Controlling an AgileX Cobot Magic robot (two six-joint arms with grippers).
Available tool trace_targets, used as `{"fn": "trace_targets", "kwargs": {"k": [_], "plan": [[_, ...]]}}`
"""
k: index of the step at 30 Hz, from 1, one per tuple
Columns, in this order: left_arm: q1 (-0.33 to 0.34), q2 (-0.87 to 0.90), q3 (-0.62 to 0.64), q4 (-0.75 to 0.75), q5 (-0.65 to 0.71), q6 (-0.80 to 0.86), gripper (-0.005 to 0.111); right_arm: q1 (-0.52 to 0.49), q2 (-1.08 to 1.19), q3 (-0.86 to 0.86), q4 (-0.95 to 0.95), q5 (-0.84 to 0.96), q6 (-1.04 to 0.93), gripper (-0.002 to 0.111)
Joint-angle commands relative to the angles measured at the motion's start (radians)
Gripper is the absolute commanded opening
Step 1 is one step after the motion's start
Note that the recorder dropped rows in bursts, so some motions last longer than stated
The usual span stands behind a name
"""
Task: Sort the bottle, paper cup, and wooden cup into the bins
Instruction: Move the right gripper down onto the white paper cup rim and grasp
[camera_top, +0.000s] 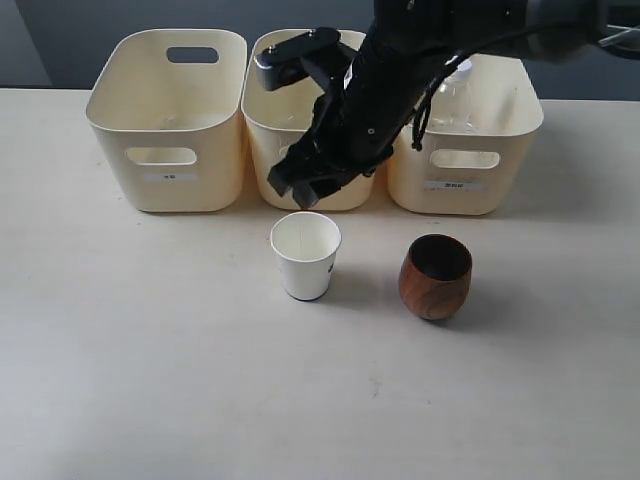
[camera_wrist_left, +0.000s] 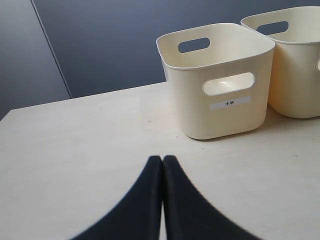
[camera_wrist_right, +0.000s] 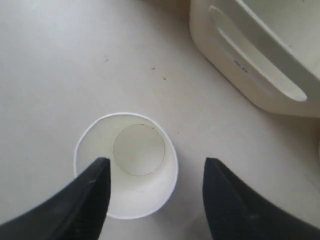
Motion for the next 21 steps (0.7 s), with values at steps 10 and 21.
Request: {"fn": "trace_targets", "kwargs": {"k": [10, 21], "plan": [[-0.004, -0.005, 0.001, -0.003, 0.002, -0.002, 0.000, 0.001, 0.084, 0.007, -0.028, -0.016, 0.002, 0.053], [-0.004, -0.005, 0.001, -0.003, 0.002, -0.002, 0.000, 0.001, 0.084, 0.007, -0.028, -0.004, 0.004, 0.053]]}}
